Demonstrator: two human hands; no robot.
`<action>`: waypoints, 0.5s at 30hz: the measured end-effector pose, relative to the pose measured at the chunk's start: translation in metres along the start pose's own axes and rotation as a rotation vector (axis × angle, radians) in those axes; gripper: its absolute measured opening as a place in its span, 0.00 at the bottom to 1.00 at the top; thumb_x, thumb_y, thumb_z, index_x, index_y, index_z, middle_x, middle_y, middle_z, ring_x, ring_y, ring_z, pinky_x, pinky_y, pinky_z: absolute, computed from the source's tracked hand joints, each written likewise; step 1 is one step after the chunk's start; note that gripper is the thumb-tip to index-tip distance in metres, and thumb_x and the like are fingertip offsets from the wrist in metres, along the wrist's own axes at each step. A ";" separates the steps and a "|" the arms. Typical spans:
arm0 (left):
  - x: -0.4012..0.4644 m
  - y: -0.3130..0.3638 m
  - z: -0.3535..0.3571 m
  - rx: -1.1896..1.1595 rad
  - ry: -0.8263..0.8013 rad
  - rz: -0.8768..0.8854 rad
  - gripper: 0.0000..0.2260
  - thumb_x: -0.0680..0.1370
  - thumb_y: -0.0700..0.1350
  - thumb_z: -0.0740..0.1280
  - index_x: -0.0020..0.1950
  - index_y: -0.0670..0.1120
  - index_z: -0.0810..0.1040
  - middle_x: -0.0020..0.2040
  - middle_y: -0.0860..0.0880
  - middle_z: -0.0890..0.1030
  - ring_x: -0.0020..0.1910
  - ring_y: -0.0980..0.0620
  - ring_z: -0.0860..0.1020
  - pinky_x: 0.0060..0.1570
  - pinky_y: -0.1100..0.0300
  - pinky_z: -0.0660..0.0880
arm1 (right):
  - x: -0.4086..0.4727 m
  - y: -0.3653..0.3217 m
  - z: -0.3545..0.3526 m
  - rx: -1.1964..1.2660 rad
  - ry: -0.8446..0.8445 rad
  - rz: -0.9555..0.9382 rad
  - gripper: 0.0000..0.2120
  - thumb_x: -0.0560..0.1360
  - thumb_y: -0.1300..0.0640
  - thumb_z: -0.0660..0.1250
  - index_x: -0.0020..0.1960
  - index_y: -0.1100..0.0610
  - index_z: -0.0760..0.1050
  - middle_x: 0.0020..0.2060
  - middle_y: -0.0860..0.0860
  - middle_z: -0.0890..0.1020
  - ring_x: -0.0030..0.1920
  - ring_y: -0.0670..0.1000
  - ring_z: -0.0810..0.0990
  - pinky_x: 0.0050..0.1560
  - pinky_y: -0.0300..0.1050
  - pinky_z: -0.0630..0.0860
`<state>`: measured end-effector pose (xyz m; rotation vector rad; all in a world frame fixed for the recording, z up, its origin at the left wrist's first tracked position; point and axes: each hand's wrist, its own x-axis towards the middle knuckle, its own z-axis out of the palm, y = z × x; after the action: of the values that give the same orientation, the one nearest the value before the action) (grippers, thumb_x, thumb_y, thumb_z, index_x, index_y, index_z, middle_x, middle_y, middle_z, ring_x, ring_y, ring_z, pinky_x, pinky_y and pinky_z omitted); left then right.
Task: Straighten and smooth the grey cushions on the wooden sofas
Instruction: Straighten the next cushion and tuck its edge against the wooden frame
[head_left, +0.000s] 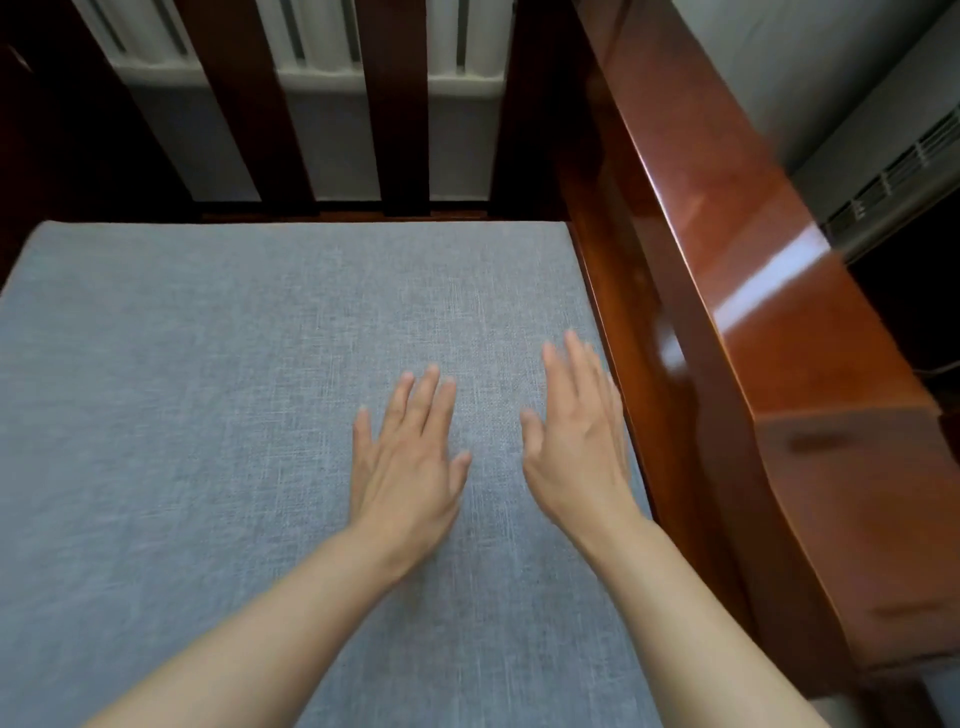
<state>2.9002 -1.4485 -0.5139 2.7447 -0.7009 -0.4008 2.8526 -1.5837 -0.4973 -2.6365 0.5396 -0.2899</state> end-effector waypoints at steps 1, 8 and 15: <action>0.002 0.005 -0.005 -0.036 0.102 0.049 0.30 0.82 0.54 0.52 0.78 0.52 0.39 0.77 0.56 0.36 0.75 0.57 0.35 0.71 0.51 0.32 | 0.007 -0.012 -0.010 0.028 0.132 -0.036 0.28 0.77 0.63 0.62 0.75 0.61 0.59 0.75 0.57 0.58 0.76 0.54 0.53 0.75 0.54 0.51; -0.014 -0.038 0.077 0.066 0.062 0.036 0.28 0.78 0.57 0.49 0.77 0.50 0.58 0.77 0.53 0.56 0.75 0.50 0.59 0.68 0.43 0.49 | -0.036 0.010 0.086 -0.200 -0.107 -0.054 0.31 0.76 0.47 0.49 0.77 0.53 0.51 0.77 0.52 0.51 0.77 0.52 0.47 0.74 0.62 0.50; -0.023 -0.087 0.014 -0.118 0.403 -0.111 0.27 0.81 0.53 0.53 0.78 0.49 0.51 0.78 0.53 0.49 0.77 0.52 0.48 0.71 0.43 0.43 | -0.011 -0.060 0.075 0.023 0.094 -0.100 0.26 0.79 0.57 0.56 0.76 0.58 0.56 0.77 0.54 0.52 0.77 0.52 0.46 0.73 0.47 0.38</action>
<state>2.9129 -1.3662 -0.5511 2.6385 -0.4083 0.0893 2.8834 -1.5016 -0.5374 -2.6424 0.4317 -0.4506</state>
